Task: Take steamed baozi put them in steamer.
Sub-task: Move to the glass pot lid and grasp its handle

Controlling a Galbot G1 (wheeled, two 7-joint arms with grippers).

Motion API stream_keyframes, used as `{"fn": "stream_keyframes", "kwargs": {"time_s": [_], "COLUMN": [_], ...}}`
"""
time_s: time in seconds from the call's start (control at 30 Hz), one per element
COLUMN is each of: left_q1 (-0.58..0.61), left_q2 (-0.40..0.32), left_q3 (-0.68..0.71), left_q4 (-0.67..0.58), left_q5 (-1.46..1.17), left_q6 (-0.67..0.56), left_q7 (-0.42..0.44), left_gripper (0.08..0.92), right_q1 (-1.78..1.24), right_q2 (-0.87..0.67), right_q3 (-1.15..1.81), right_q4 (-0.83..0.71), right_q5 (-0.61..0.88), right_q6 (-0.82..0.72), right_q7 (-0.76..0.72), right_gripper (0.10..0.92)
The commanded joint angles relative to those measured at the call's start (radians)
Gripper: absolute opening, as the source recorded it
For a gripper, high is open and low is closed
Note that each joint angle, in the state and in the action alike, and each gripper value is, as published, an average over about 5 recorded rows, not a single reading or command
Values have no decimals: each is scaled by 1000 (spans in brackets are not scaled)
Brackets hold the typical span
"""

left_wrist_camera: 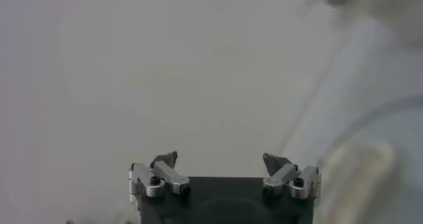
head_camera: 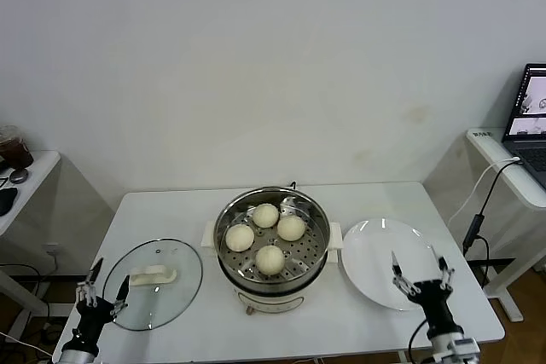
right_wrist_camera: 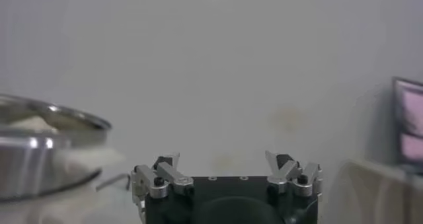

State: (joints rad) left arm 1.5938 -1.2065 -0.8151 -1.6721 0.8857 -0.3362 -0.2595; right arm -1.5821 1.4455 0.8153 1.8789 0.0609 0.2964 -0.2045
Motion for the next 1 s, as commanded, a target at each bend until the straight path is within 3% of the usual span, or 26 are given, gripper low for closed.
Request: {"fn": "stream_keyframes", "kwargs": {"time_s": [0.03, 1.0], "left_q1": [-32, -293], "left_q2": [46, 61], "left_q3": [13, 139], "left_q4": [115, 229], "left_q5": [451, 447], "left_q6": [34, 53], "left_q7": [-23, 29], "left_gripper": [823, 823], "right_q1": [-90, -105], "right_q2": [83, 93], "right_q3": [87, 45], "right_q4": [-27, -51], "right_q5": [2, -48], "right_q6": [-6, -4], "right_q7": [14, 22], "right_gripper": [823, 823]}}
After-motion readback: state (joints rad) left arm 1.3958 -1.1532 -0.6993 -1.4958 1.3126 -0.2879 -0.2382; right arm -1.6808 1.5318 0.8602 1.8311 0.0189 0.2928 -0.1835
